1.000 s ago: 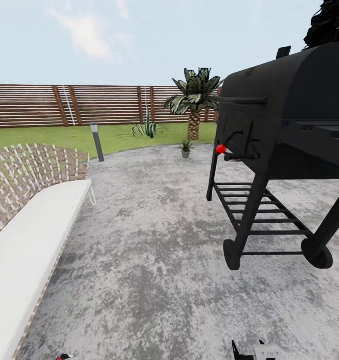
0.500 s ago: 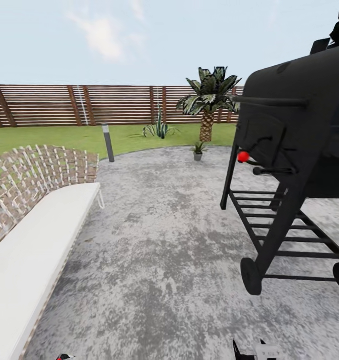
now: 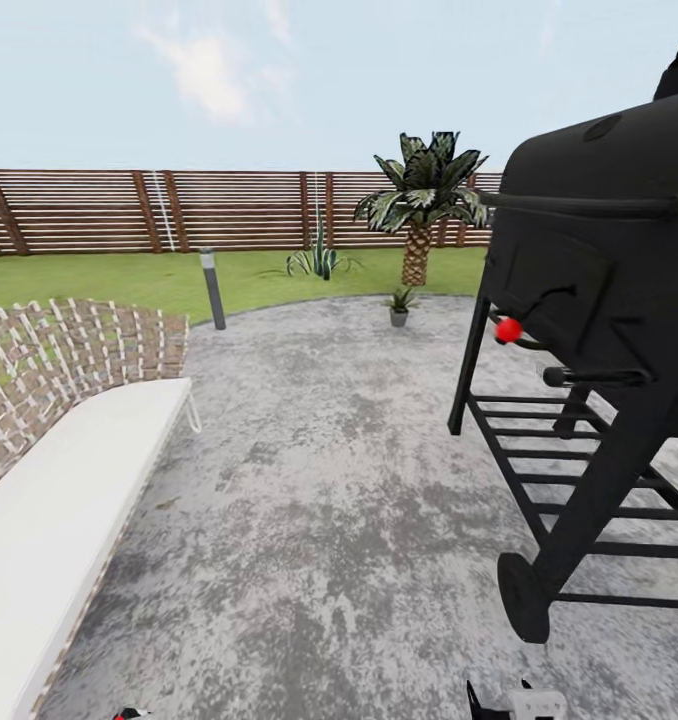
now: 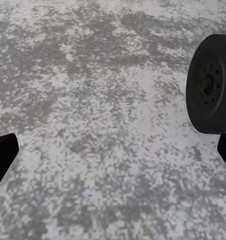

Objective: Pick up the pesticide atomizer in the garden and spray insectifuge to fully cover both potted plants in the garden.

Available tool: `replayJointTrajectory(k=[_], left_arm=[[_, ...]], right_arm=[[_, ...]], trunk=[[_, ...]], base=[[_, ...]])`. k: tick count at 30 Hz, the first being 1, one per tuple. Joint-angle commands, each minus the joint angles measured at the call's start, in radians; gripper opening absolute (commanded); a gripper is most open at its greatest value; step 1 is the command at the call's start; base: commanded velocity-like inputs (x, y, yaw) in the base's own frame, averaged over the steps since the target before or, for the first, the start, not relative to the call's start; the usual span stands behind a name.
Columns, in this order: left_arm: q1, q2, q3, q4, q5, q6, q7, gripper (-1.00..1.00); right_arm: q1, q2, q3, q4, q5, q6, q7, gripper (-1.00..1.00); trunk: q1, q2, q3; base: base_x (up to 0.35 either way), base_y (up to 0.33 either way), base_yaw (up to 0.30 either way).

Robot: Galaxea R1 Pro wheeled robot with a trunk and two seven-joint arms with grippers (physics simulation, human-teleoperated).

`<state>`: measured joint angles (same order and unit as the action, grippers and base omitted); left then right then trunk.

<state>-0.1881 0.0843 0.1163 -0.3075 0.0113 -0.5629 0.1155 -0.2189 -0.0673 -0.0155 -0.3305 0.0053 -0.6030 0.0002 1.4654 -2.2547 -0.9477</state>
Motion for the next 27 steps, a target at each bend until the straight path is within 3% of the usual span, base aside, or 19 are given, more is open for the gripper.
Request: replayJointTrajectory(k=[1, 27], left_arm=[[-0.001, 0.0, -0.001, 0.001, 0.001, -0.003, 0.003, -1.0], [-0.001, -0.001, -0.003, 0.002, 0.0, -0.003, 0.003, -1.0]], right_arm=[[0.0, 0.0, -0.001, 0.001, 0.001, -0.003, 0.001, 1.0], [-0.001, 0.004, -0.001, 0.025, 0.001, -0.003, -0.002, 1.0]], trunk=[[0.0, 0.0, -0.001], [0.0, 0.0, -0.001]], base=[[0.337, 0.005, 0.0], [0.334, 0.1, 0.0]])
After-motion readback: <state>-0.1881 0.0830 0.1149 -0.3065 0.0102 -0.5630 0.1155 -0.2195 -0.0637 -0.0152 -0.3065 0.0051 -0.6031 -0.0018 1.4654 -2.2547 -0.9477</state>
